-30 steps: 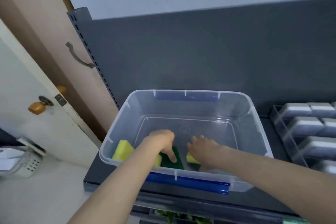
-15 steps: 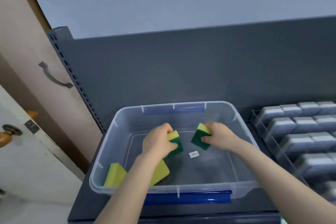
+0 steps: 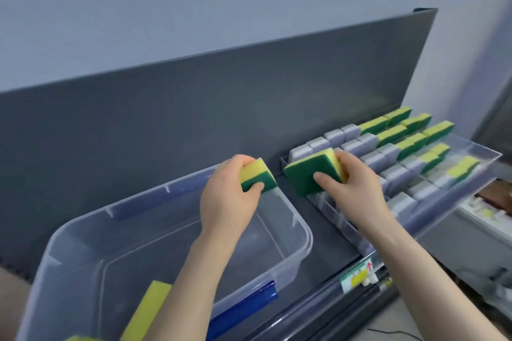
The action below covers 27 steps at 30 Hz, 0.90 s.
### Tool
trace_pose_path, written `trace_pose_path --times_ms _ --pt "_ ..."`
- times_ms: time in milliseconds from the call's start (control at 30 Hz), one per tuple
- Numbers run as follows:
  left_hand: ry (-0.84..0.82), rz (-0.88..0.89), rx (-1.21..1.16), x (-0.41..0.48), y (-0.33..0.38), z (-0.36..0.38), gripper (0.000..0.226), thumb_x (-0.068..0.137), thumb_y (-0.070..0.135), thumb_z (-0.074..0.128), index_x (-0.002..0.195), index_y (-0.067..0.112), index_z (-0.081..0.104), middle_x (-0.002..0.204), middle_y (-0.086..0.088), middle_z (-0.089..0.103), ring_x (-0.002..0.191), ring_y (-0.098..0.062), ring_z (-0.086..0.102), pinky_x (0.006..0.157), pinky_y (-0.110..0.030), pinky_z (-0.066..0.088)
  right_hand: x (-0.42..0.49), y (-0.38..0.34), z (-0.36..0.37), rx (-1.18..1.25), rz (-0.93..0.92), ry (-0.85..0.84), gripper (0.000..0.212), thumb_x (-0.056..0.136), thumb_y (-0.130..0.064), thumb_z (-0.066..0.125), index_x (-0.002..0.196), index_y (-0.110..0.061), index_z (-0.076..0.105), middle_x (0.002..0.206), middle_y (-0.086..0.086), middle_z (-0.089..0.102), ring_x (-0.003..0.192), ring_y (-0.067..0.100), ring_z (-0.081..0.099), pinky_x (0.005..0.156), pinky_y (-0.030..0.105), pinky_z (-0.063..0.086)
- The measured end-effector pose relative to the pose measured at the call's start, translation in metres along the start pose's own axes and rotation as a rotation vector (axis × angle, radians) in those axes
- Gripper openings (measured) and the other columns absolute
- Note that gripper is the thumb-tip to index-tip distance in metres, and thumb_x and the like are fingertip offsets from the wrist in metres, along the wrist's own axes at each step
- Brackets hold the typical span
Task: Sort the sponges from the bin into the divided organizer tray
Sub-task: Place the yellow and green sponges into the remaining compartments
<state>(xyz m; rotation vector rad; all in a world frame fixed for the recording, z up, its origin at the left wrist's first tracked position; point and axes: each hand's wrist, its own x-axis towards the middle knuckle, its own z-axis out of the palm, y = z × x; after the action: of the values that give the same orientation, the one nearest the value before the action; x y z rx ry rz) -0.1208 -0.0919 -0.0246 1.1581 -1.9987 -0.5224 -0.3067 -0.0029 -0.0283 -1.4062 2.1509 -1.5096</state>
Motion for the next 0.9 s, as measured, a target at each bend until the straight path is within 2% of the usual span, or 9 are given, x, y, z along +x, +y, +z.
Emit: trace_pose_path --times_ms 100,200,300,367,533,700,833,900 --pt "-0.063 0.073 -0.027 0.002 0.025 0.03 0.031 0.078 0.022 0.071 0.1 0.038 0.055 0.099 0.018 0.06 0.088 -0.008 0.054 0.068 -0.029 0.045 -0.014 0.019 -0.035 0.005 0.092 0.096 0.02 0.082 -0.024 0.067 0.099 -0.029 0.057 0.083 -0.019 0.062 0.076 -0.007 0.056 0.057 0.008 0.038" --pt "-0.138 0.127 -0.059 0.001 0.052 0.062 0.032 0.079 0.02 0.07 0.102 0.037 0.056 0.1 0.019 0.058 0.088 -0.009 0.053 0.068 -0.029 0.043 -0.025 0.041 -0.073 0.013 0.173 0.188 0.023 0.084 -0.023 0.066 0.103 -0.029 0.056 0.088 -0.016 0.063 0.078 -0.002 0.058 0.06 0.017 0.041" --pt "-0.164 0.183 -0.072 0.0 0.078 0.086 0.035 0.077 0.019 0.071 0.103 0.038 0.056 0.098 0.023 0.054 0.086 -0.006 0.048 0.068 -0.026 0.038 -0.028 0.06 -0.106 0.018 0.2 0.271 0.019 0.083 -0.021 0.066 0.098 -0.029 0.057 0.084 -0.014 0.063 0.074 -0.001 0.057 0.059 0.021 0.04" --pt "-0.188 0.203 -0.076 -0.001 0.093 0.099 0.036 0.077 0.018 0.072 0.105 0.036 0.057 0.101 0.021 0.057 0.089 -0.008 0.051 0.07 -0.026 0.041 -0.028 0.073 -0.126 0.026 0.202 0.304 0.02 0.082 -0.02 0.066 0.099 -0.028 0.059 0.084 -0.013 0.063 0.074 -0.001 0.057 0.059 0.02 0.039" --pt "-0.229 0.229 -0.079 -0.001 0.138 0.141 0.035 0.078 0.021 0.072 0.103 0.04 0.054 0.099 0.02 0.058 0.089 -0.009 0.055 0.068 -0.026 0.045 -0.024 0.108 -0.171 0.024 0.2 0.316 0.022 0.082 -0.02 0.066 0.097 -0.032 0.055 0.079 -0.014 0.061 0.068 0.004 0.057 0.055 0.019 0.038" --pt "-0.261 0.248 -0.069 -0.009 0.201 0.197 0.037 0.08 0.027 0.072 0.11 0.039 0.054 0.1 0.022 0.057 0.089 -0.005 0.055 0.063 -0.019 0.046 -0.012 0.151 -0.24 0.006 0.197 0.332 0.027 0.082 -0.013 0.065 0.099 -0.031 0.054 0.085 -0.019 0.061 0.078 -0.005 0.056 0.058 0.011 0.038" --pt "-0.254 0.255 -0.045 -0.014 0.247 0.242 0.039 0.08 0.024 0.073 0.112 0.037 0.055 0.1 0.023 0.055 0.088 -0.003 0.055 0.063 -0.013 0.043 -0.001 0.191 -0.293 0.006 0.213 0.336 0.034 0.081 -0.006 0.061 0.105 -0.028 0.054 0.095 -0.005 0.063 0.087 0.014 0.057 0.067 0.025 0.042" --pt "-0.252 0.251 -0.045 -0.018 0.266 0.262 0.038 0.08 0.021 0.073 0.11 0.036 0.056 0.098 0.024 0.055 0.088 -0.002 0.055 0.062 -0.01 0.04 0.001 0.211 -0.314 0.006 0.219 0.316 0.035 0.081 -0.005 0.06 0.109 -0.024 0.055 0.099 -0.002 0.063 0.09 0.017 0.057 0.071 0.029 0.044"
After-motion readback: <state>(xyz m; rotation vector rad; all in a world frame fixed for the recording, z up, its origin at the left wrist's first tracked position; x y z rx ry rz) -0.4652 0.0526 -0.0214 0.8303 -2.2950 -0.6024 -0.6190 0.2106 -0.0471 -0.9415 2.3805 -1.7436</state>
